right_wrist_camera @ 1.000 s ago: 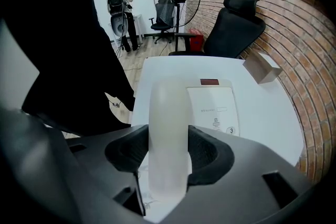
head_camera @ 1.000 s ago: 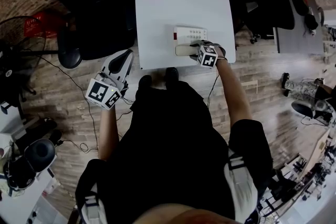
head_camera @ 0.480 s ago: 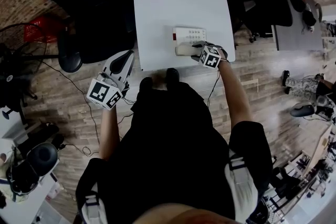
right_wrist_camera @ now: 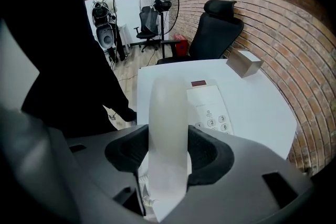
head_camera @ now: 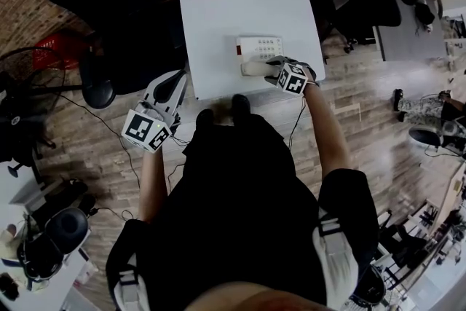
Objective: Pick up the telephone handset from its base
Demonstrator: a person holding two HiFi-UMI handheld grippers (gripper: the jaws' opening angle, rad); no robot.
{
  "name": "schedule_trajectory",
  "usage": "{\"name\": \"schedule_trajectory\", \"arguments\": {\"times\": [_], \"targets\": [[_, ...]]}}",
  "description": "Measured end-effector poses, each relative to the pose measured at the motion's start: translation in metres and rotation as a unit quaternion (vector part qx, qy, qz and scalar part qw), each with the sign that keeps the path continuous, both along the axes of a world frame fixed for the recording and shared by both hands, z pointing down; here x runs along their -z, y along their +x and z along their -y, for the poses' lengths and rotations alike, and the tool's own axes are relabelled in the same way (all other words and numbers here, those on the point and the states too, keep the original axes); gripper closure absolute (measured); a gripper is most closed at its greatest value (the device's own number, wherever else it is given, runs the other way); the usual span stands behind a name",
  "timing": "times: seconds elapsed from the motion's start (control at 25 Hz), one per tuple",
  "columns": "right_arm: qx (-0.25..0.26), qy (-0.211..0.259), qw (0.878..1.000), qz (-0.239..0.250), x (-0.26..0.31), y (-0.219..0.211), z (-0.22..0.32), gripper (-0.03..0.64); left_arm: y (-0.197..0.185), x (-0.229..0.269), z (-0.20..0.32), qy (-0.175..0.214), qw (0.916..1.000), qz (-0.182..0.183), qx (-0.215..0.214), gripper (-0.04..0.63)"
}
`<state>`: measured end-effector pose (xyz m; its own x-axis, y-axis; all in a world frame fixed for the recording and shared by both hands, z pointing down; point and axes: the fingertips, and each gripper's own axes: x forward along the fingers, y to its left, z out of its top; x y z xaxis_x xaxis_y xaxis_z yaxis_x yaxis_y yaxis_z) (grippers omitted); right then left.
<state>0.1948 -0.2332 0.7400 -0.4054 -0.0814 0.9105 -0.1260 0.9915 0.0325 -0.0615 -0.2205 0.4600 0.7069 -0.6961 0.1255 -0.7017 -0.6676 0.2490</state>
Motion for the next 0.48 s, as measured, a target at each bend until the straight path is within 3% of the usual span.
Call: {"name": "schedule_trajectory", "arguments": {"times": [0.48], "targets": [[-0.060,0.021,0.997,0.037,0.024,-0.008,-0.008,0.405,0.006,0.003,-0.004,0.001,0.9992,0.005,-0.039,0.572]]}}
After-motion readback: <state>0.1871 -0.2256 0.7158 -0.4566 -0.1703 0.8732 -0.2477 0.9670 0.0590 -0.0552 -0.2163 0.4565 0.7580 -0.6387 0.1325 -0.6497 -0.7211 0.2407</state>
